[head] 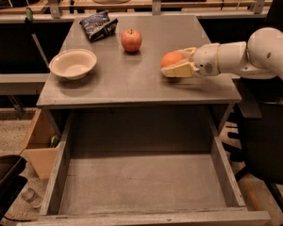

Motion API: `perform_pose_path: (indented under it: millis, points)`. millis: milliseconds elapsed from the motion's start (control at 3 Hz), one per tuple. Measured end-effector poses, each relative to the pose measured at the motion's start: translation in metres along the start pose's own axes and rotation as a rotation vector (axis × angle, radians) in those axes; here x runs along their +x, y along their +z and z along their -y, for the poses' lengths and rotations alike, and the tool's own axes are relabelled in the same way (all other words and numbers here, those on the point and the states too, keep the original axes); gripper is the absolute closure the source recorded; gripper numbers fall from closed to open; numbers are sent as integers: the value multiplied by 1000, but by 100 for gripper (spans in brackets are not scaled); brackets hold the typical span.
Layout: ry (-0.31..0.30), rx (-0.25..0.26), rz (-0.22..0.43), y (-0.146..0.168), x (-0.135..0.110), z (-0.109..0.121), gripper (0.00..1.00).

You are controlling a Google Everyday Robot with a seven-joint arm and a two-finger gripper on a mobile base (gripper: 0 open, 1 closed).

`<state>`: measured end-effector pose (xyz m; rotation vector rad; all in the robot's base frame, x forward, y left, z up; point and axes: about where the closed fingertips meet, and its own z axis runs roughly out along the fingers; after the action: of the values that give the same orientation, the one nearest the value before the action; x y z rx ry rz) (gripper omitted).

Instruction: Place orange into top drawer

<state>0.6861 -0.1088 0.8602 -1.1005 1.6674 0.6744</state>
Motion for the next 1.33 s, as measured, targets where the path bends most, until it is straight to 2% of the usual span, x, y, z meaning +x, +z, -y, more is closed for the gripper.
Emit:
perform_pose_path:
  millis: [333,667,1000,1333]
  points:
    - [0,-5,0,3,0,-1,100]
    - [-36,4,-3,-3,-17,2,100]
    - [-90,8,5,-14,-41,-9,100]
    - [-127,11,17,-27,-55,-38,100]
